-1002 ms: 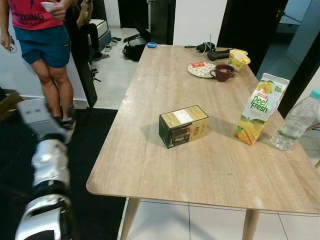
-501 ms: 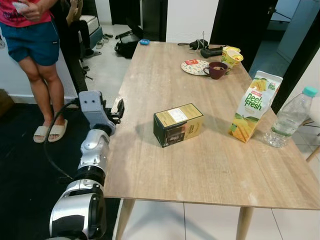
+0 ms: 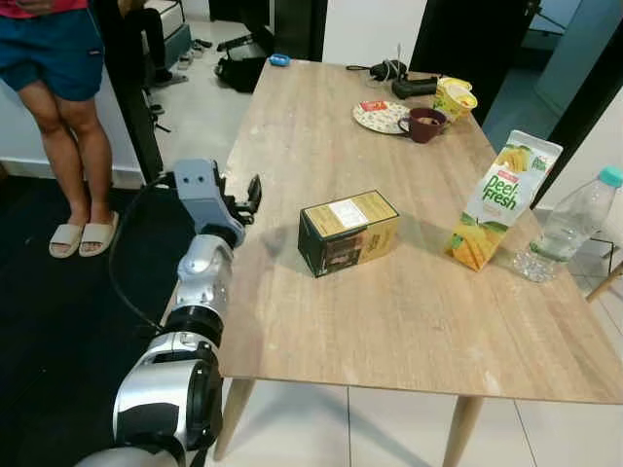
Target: Restocking fridge
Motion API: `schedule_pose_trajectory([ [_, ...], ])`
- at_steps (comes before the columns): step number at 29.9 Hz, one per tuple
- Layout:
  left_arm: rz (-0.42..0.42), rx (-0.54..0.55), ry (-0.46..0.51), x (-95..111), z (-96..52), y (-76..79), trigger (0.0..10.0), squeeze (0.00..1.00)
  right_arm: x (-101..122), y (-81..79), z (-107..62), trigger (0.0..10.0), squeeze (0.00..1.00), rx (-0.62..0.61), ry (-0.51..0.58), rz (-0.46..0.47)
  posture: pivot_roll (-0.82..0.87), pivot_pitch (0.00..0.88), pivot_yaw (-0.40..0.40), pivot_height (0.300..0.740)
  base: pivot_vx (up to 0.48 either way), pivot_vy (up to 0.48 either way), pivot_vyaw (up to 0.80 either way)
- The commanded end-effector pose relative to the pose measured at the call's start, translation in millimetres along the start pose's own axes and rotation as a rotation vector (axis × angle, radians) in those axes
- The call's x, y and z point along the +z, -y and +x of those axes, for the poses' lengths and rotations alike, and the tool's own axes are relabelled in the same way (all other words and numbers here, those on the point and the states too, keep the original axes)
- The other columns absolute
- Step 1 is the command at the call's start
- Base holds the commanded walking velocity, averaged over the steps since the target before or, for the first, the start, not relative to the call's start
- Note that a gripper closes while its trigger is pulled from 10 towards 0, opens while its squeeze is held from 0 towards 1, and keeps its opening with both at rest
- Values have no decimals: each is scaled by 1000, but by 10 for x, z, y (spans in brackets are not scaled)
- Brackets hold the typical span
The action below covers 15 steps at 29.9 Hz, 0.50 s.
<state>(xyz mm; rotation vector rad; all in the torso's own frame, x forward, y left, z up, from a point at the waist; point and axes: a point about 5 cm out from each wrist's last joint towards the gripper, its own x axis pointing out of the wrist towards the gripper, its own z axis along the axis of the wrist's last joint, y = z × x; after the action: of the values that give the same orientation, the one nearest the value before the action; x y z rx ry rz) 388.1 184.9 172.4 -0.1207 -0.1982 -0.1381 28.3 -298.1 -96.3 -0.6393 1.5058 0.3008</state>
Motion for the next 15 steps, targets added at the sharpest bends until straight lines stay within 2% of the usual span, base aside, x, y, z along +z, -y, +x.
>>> schedule_pose_trajectory([
  [1, -2, -19, -13, -32, 25, 96, 10000, 0, 7, 51, -10, 10000, 0, -5, 10, -6, -34, 109, -138, 740, 0, 0, 0],
  [9, -16, -21, -35, -107, -3, 134, 10000, 0, 37, 93, -20, 10000, 0, -3, 35, -27, -71, 154, -162, 740, 0, 0, 0],
  [15, -33, -44, -43, -132, 23, 248, 10000, 0, -92, 97, -39, 10000, 0, 7, 14, -43, -97, 185, -174, 740, 0, 0, 0],
])
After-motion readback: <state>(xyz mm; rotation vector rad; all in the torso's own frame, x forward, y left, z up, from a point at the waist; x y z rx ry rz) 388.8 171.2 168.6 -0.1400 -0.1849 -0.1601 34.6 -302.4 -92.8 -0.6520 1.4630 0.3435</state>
